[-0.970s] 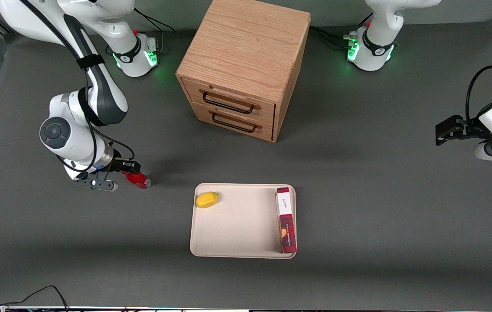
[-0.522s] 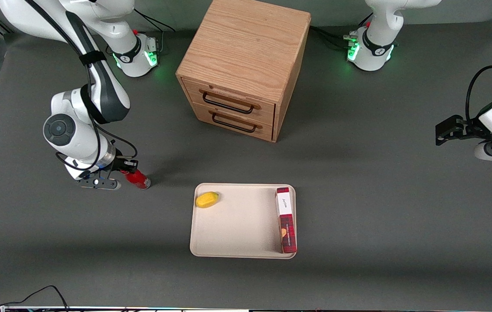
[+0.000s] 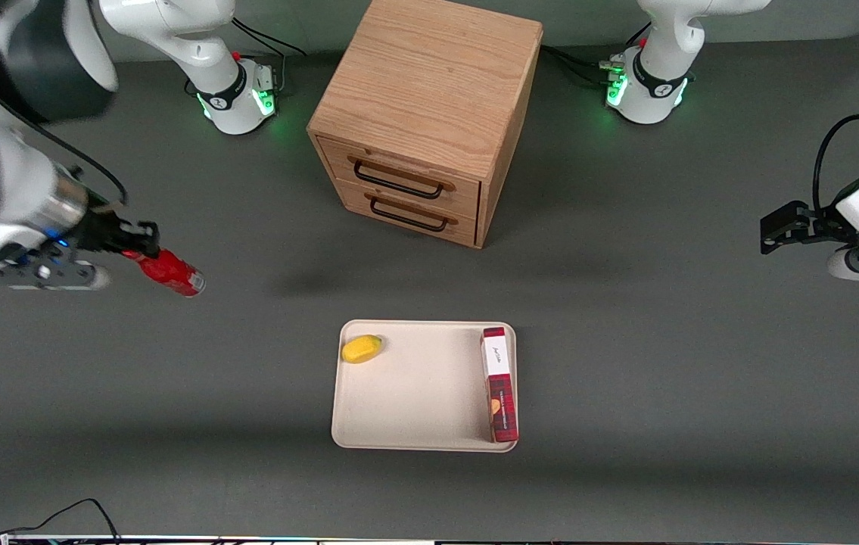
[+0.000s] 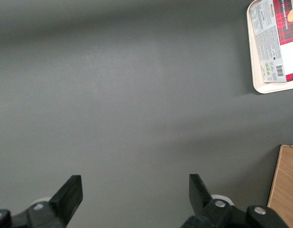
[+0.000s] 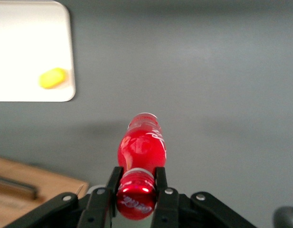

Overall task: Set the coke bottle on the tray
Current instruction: 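Lift the bottle with the right gripper off the table, then carry the bottle to the tray beside the yellow lemon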

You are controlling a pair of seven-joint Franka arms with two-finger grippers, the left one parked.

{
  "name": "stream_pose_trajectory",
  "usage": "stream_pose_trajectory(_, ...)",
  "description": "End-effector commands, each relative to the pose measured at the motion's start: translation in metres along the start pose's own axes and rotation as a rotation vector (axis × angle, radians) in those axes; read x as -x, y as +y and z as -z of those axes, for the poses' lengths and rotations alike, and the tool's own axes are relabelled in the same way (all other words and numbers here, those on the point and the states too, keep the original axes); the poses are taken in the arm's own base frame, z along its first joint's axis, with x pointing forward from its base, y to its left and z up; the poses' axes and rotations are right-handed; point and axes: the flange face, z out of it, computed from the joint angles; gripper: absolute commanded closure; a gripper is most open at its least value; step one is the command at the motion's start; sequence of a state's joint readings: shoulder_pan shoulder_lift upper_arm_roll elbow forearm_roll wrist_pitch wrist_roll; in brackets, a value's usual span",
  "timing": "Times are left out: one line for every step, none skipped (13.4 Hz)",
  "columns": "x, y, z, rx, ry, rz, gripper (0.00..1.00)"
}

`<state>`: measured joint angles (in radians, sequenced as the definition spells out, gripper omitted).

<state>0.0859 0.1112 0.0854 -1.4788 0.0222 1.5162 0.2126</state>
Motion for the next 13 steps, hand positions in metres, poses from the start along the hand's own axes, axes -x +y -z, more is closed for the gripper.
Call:
stream_pose_trajectory(-0.040, -0.025, 0.024, -0.073, -0.026, -0.076, 1.00)
stream_pose_trajectory(-0.050, -0.055, 0.024, -0.088, -0.013, -0.120, 1.00)
stream_pose_trajectory(-0.067, -0.078, 0.011, -0.106, -0.015, -0.199, 1.00)
stream_pose_trajectory(-0.085, -0.101, -0.010, -0.125, -0.026, -0.283, 1.00)
stream_pose_trajectory(-0.101, -0.118, -0.027, -0.152, -0.005, -0.357, 1.00)
stream_pose_trajectory(-0.113, -0.131, -0.042, -0.178, 0.018, -0.420, 1.00)
stream_pose_trajectory(-0.124, -0.149, -0.065, -0.194, 0.032, -0.475, 1.00)
stream_pose_trajectory(-0.136, -0.162, -0.091, -0.209, 0.038, -0.539, 1.00)
stream_pose_trajectory(-0.146, -0.178, -0.119, -0.223, 0.049, -0.587, 1.00)
stream_pose_trajectory(-0.155, -0.189, -0.146, -0.210, 0.075, -0.626, 1.00)
stream_pose_trajectory(-0.162, -0.198, -0.170, -0.196, 0.109, -0.652, 1.00)
stream_pose_trajectory(-0.168, -0.206, -0.192, -0.189, 0.124, -0.670, 1.00)
stream_pose_trajectory(-0.172, -0.208, -0.211, -0.188, 0.129, -0.683, 1.00)
